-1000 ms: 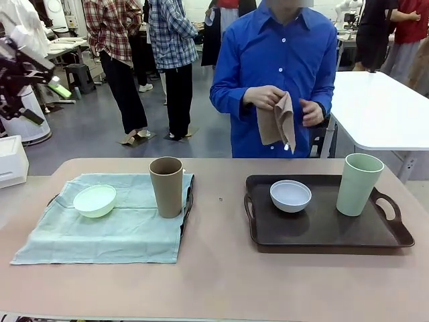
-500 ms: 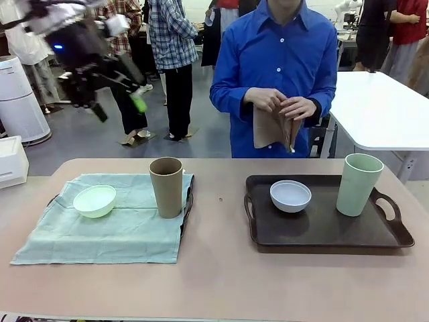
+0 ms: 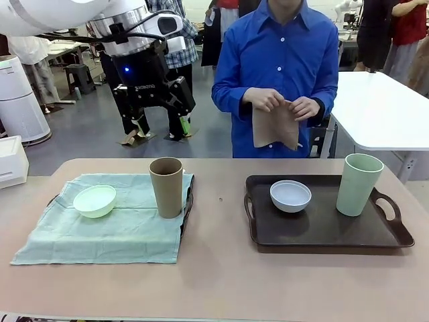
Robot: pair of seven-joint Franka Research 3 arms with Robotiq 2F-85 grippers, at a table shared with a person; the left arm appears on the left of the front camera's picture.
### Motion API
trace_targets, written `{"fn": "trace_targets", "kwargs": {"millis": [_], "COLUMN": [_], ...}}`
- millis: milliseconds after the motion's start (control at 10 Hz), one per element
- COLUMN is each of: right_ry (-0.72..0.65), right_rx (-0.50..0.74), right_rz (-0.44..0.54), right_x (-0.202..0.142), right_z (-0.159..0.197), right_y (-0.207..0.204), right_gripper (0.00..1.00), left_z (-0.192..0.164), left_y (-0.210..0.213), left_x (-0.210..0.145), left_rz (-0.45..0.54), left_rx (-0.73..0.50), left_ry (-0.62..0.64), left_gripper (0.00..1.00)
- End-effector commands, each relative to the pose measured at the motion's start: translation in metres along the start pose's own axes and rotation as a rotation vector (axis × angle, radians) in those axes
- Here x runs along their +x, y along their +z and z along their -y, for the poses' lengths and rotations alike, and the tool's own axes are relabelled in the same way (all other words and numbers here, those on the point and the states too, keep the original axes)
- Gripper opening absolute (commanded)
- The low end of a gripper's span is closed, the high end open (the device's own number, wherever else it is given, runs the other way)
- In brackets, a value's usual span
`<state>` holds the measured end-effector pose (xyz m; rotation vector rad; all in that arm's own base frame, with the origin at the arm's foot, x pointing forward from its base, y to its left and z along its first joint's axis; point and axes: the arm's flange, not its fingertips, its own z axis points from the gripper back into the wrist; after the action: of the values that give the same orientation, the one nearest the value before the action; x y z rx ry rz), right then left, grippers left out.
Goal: Set up a tray with a mat and arrange the tableware.
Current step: Pick up the Picnic Bowl and Reusable plastic cup from the Handle tray in front of the human's position and hold them in the air.
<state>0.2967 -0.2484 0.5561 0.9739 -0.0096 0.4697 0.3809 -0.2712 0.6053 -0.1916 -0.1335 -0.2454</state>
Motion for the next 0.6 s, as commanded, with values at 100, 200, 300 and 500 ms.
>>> {"fn": "trace_targets", "kwargs": {"millis": [100,200,300,500], "right_ry": [-0.010,-0.010,-0.010,0.184], "right_rx": [-0.001,-0.001,-0.001,0.005], "right_rz": [0.006,0.006,0.006,-0.059], "right_x": [0.001,0.001,0.001,0.005], "right_z": [0.001,0.001,0.001,0.013], "right_y": [0.001,0.001,0.001,0.003], "right_gripper": [1.00,1.00,1.00,1.00], "left_z": [-0.015,-0.015,-0.015,-0.001], "left_y": [0.013,0.013,0.013,0.002], "left_x": [-0.006,-0.006,-0.006,0.017], "left_rz": [0.004,0.004,0.004,0.028], "left_rx": [-0.004,-0.004,-0.004,-0.077], "left_ry": [0.002,0.002,0.002,0.002], "left_gripper": [1.00,1.00,1.00,1.00]}}
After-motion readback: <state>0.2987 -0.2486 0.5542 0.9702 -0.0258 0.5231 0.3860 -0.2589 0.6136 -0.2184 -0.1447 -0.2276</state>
